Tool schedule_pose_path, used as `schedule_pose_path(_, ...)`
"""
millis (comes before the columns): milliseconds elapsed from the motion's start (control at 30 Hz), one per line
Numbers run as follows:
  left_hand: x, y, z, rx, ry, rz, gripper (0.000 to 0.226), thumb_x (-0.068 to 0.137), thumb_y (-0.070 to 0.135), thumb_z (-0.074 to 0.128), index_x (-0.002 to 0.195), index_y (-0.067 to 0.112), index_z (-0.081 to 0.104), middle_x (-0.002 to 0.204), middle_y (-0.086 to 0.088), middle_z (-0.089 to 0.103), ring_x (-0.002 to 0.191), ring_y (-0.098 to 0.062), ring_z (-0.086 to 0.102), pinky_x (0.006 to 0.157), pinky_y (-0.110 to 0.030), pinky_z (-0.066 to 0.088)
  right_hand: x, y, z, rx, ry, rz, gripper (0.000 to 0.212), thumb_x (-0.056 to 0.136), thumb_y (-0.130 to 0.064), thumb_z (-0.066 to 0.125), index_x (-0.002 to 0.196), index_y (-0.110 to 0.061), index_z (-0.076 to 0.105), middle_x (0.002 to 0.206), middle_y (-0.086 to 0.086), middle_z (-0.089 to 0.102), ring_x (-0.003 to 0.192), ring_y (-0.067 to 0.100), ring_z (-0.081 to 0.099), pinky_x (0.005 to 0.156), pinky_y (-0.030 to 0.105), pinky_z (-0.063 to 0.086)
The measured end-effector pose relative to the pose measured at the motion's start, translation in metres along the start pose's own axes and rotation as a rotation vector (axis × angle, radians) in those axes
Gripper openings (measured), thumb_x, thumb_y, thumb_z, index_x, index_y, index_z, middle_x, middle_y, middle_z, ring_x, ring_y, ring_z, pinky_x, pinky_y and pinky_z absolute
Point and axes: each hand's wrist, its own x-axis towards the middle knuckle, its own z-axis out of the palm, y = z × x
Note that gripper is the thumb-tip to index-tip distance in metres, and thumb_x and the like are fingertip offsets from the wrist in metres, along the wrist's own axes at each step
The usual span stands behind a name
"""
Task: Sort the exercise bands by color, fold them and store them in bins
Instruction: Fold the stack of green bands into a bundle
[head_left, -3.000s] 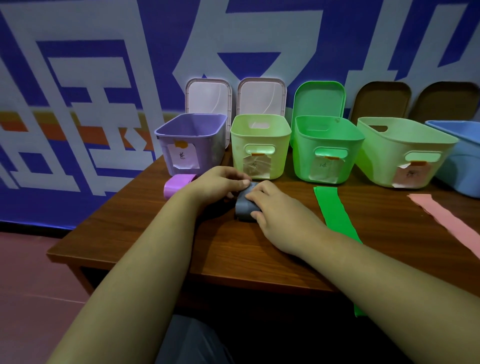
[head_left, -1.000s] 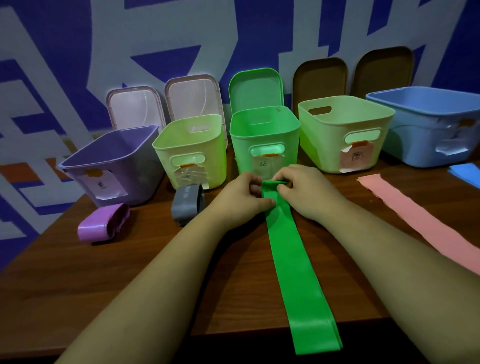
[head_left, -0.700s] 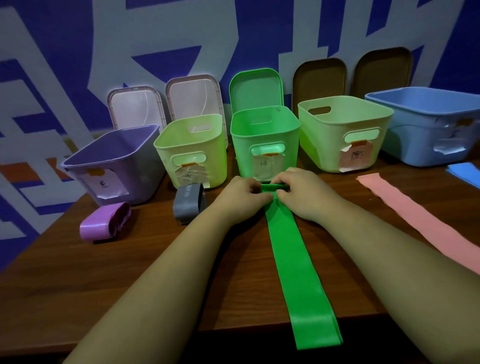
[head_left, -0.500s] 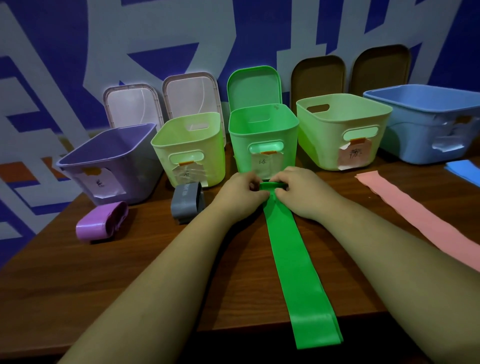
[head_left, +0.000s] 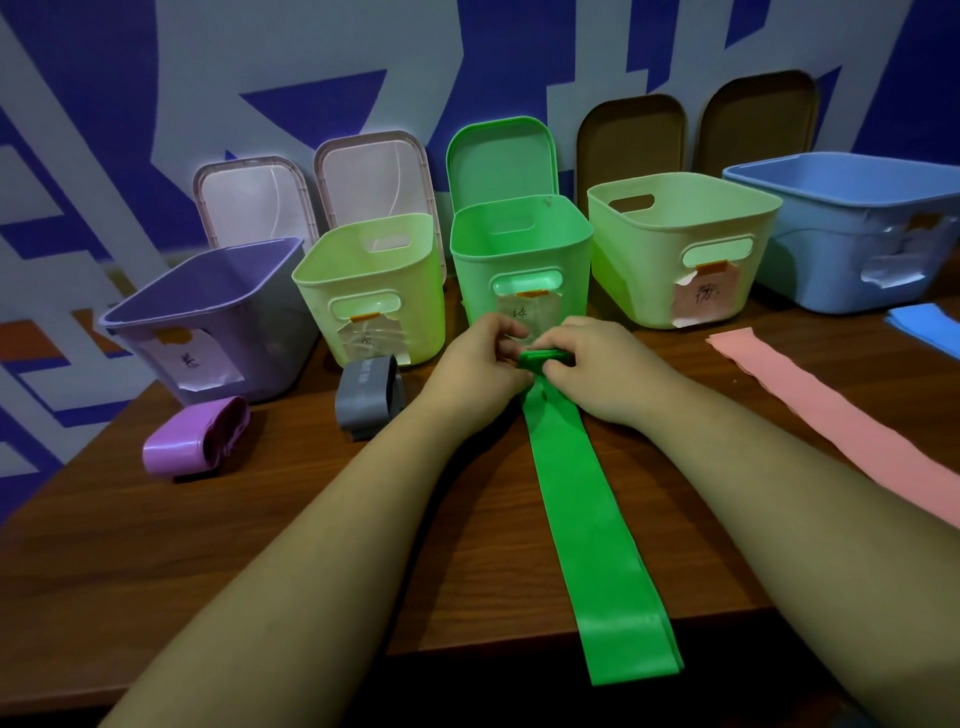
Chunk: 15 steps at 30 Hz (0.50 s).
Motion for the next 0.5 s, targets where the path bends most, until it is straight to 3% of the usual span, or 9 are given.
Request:
schedule_pose_path(67, 0.001, 0.0, -0.003, 0.0, -0.052, -0.041, 0.057, 0.085, 0.015, 0.085, 0.133, 0.019, 0.054, 0.101, 0.005, 0.065, 0.086, -0.009, 0.064, 0.083, -0.027, 0.055, -0.001, 0.0, -0.001, -0.011, 0.023, -0.007, 0.022, 0.101, -0.021, 0.065, 0.12, -0.025, 0.077, 0.103, -0.005, 0.059, 0.099, 0.018, 0.056, 0.082, 0.033, 0.042)
schedule_pose_path(133, 0.0, 0.0, -0.008, 0.0, -0.149, -0.11, 0.084, 0.073, 0.034, 0.094, 0.141, 0.016, 0.048, 0.107, 0.003, 0.071, 0.095, -0.013, 0.072, 0.093, -0.039, 0.06, -0.001, 0.0, -0.003, -0.002, 0.054, -0.004, 0.017, 0.101, -0.022, 0.065, 0.114, -0.025, 0.076, 0.102, -0.006, 0.06, 0.098, 0.017, 0.057, 0.082, 0.034, 0.044)
schedule_pose_path(200, -0.001, 0.0, -0.013, -0.002, -0.223, -0.136, 0.09, 0.061, 0.045, 0.095, 0.137, 0.019, 0.054, 0.108, 0.002, 0.078, 0.1, -0.018, 0.077, 0.097, -0.049, 0.061, -0.001, 0.0, -0.004, 0.011, 0.094, -0.005, 0.015, 0.101, -0.023, 0.065, 0.111, -0.026, 0.076, 0.1, -0.008, 0.059, 0.096, 0.016, 0.058, 0.08, 0.035, 0.045)
schedule_pose_path(333, -0.002, -0.001, -0.012, 0.03, -0.313, -0.108, 0.054, 0.068, 0.042, 0.091, 0.116, 0.03, 0.071, 0.108, 0.004, 0.081, 0.106, -0.019, 0.076, 0.103, -0.049, 0.057, -0.001, -0.003, -0.007, 0.044, 0.156, -0.032, 0.015, 0.101, -0.023, 0.065, 0.11, -0.026, 0.076, 0.1, -0.01, 0.059, 0.094, 0.014, 0.058, 0.082, 0.036, 0.049)
schedule_pose_path(400, -0.003, 0.0, -0.01, 0.07, -0.255, -0.077, 0.032, 0.08, 0.032, 0.089, 0.108, 0.032, 0.075, 0.104, 0.008, 0.08, 0.103, -0.014, 0.075, 0.102, -0.042, 0.057, -0.001, -0.005, -0.008, 0.06, 0.179, -0.052, 0.015, 0.101, -0.021, 0.065, 0.11, -0.026, 0.076, 0.102, -0.01, 0.059, 0.094, 0.012, 0.058, 0.083, 0.035, 0.05)
schedule_pose_path(500, -0.004, 0.004, -0.007, 0.14, -0.118, -0.034, 0.015, 0.089, 0.026, 0.084, 0.102, 0.03, 0.076, 0.098, 0.008, 0.076, 0.094, -0.012, 0.07, 0.087, -0.033, 0.055, 0.0, -0.007, -0.011, 0.077, 0.22, -0.072, 0.018, 0.101, -0.019, 0.064, 0.113, -0.024, 0.076, 0.104, -0.011, 0.058, 0.096, 0.01, 0.056, 0.08, 0.028, 0.046)
